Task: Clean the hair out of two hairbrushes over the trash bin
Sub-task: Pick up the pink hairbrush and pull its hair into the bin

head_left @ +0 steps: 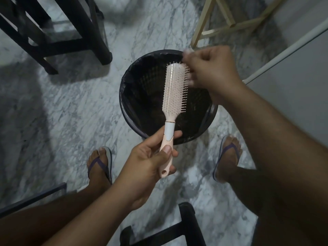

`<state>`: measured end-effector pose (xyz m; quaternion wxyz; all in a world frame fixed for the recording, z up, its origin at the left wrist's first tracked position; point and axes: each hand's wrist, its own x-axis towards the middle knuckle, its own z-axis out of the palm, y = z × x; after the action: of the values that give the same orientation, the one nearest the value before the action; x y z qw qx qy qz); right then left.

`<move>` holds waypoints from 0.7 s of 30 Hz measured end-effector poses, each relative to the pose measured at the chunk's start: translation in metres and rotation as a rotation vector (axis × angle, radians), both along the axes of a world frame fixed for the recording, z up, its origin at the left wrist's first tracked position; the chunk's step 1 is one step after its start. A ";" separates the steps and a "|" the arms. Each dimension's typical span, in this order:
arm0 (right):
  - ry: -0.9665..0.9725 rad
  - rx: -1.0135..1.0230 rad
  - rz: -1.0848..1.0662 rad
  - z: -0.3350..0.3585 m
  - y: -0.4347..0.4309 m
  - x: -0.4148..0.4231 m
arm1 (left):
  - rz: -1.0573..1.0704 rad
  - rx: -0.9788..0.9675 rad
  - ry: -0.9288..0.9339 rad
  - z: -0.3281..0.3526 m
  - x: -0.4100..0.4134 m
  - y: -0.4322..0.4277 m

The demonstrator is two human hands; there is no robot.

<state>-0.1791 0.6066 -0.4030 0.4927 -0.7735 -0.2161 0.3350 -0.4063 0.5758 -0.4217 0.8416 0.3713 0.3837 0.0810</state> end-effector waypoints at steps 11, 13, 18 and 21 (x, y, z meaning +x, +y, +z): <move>-0.348 -0.095 0.294 -0.003 -0.005 -0.015 | -0.088 0.206 0.109 -0.003 -0.001 0.001; -0.361 -0.117 0.250 -0.003 -0.005 -0.010 | -0.094 0.222 0.114 -0.003 -0.002 -0.002; 0.327 -0.022 0.052 0.006 0.000 0.002 | -0.095 0.160 0.078 -0.003 -0.002 -0.004; 0.498 -0.052 -0.007 0.009 -0.003 0.019 | -0.018 0.022 0.030 -0.003 -0.001 -0.002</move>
<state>-0.1604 0.6036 -0.3944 0.5117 -0.6803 -0.0765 0.5191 -0.4074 0.5737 -0.4243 0.8324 0.3852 0.3917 0.0720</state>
